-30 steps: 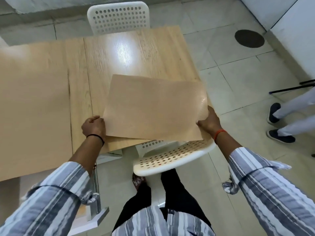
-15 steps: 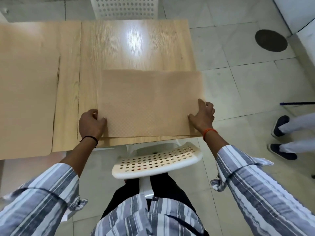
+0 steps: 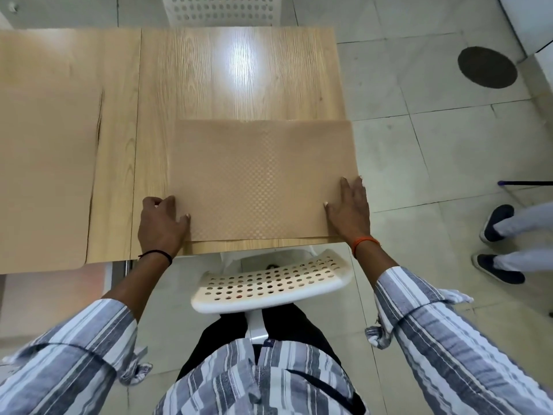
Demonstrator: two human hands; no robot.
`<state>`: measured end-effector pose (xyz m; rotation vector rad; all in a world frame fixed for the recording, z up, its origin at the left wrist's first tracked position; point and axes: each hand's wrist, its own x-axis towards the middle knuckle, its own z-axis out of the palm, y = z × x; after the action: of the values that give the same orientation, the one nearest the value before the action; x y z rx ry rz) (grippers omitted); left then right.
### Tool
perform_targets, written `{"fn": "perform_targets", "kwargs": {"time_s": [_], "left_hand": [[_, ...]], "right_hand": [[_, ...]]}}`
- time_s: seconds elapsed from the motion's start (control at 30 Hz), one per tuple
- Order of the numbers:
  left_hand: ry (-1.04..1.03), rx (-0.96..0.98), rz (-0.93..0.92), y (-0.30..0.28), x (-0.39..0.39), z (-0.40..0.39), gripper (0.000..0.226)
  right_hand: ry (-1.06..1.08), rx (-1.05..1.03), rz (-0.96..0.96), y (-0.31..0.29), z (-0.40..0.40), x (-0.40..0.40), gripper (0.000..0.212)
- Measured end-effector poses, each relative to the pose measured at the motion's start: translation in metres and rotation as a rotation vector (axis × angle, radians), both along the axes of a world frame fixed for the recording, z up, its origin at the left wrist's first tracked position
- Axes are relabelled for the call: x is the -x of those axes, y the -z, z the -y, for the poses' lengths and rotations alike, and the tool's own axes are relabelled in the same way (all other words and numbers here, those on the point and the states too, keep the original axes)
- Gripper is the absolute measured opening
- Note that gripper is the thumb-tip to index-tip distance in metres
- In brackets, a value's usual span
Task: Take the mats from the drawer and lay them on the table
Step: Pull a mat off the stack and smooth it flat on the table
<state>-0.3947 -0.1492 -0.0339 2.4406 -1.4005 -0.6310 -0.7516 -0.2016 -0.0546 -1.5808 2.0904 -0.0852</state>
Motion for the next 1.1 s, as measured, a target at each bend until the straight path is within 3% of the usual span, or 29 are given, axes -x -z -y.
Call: {"fn": "perform_targets", "kwargs": {"time_s": [0.2,0.77,1.1], "left_hand": [[0.018,-0.015,0.023,-0.005,0.002,-0.003,0.056],[-0.006,-0.028,-0.012,-0.009,0.004,-0.029,0.052],[0.055,-0.092,0.114,-0.007,0.003,-0.039,0.043]], "right_hand": [[-0.044,-0.007,-0.117,0.004,-0.009,-0.011,0.07],[-0.203,0.001,-0.182,0.006,-0.023,0.002,0.071],[-0.269,-0.014,-0.223,0.005,-0.026,0.007,0.072]]}}
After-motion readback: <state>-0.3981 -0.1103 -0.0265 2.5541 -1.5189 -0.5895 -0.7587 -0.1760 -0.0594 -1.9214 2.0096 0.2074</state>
